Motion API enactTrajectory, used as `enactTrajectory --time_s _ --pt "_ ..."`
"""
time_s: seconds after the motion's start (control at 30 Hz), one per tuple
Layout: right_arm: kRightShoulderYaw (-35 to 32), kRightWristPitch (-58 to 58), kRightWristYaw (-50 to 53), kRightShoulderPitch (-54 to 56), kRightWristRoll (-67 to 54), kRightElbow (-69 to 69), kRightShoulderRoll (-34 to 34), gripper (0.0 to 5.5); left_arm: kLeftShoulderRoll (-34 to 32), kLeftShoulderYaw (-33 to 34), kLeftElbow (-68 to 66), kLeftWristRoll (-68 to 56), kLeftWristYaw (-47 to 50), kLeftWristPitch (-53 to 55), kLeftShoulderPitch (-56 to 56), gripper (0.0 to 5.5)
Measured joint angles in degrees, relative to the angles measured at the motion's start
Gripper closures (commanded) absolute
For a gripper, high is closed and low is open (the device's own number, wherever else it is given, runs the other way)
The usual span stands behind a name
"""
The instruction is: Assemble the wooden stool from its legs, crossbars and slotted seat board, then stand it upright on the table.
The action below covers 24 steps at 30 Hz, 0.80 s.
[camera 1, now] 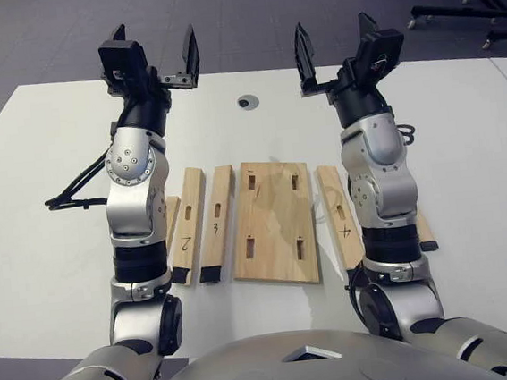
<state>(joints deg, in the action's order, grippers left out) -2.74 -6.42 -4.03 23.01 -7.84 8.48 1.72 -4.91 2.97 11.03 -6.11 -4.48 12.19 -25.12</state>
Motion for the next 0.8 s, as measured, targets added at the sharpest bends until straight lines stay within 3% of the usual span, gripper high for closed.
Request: enactTrajectory --time_s 0.3,0.8 --pt "-0.33 -1.7 1.68 0.05 1.87 -1.1 1.09 0.13 -1.54 -2.31 -0.07 5.79 1.26 -1.44 0.36 0.1" --pt "-0.1 -4.84 1.1 0.0 1.19 -0.88 2.26 0.13 -0.47 -2.08 -1.0 4.89 1.19 -2.6 3.15 0.1"
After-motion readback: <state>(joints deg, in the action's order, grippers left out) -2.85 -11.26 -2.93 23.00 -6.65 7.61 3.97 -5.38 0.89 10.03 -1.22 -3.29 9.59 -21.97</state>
